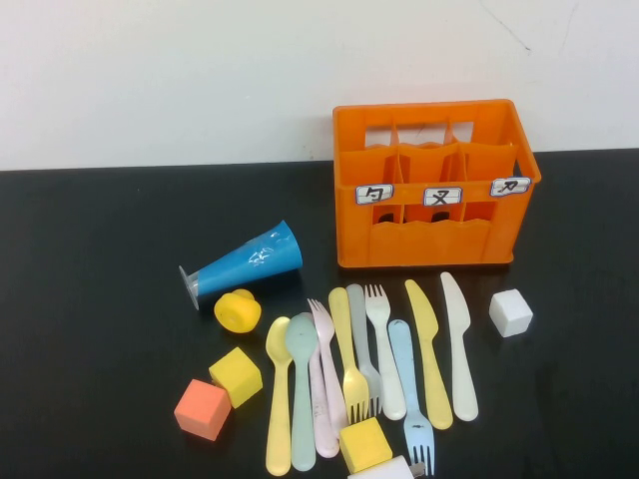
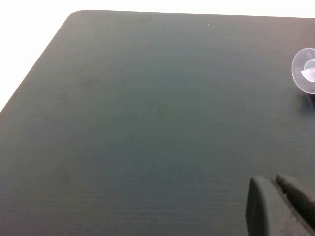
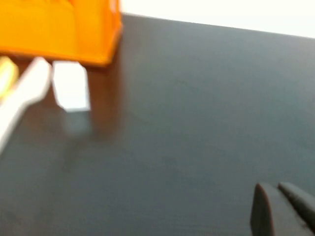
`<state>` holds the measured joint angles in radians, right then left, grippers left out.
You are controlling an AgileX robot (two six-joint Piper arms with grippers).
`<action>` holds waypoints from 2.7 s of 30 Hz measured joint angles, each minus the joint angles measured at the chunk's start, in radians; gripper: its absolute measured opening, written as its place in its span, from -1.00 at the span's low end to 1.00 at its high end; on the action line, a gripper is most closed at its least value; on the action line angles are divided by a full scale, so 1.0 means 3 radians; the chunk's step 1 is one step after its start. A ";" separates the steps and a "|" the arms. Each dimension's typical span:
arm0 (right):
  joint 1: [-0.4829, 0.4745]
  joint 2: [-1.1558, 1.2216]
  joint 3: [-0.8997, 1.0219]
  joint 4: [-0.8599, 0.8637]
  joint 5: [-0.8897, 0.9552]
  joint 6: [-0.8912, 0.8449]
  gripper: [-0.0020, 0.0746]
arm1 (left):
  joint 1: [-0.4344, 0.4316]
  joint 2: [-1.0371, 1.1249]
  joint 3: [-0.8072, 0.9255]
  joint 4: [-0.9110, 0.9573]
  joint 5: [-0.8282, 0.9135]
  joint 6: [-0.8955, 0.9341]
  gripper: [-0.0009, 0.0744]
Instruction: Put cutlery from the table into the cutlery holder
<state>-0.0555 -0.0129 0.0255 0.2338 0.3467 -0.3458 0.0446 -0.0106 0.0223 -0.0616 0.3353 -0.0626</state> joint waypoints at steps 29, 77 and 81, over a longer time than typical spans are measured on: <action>0.0000 0.0332 -0.0749 0.1885 0.1099 -0.0441 -0.95 | 0.0000 0.0000 0.0000 0.0000 0.0000 -0.0007 -0.98; 0.2062 0.5838 -0.4529 -0.0758 0.2378 0.1644 -0.27 | 0.0000 0.0000 0.0000 0.0000 0.0000 0.0000 -0.98; 0.2154 0.6019 -0.4604 -0.0912 0.2203 0.2091 -0.03 | 0.0000 0.0000 0.0000 0.0000 0.0000 -0.0006 -0.98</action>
<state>0.5906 1.7928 -1.3557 -0.0400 1.0076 0.2816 0.0446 -0.0106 0.0223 -0.0616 0.3353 -0.0644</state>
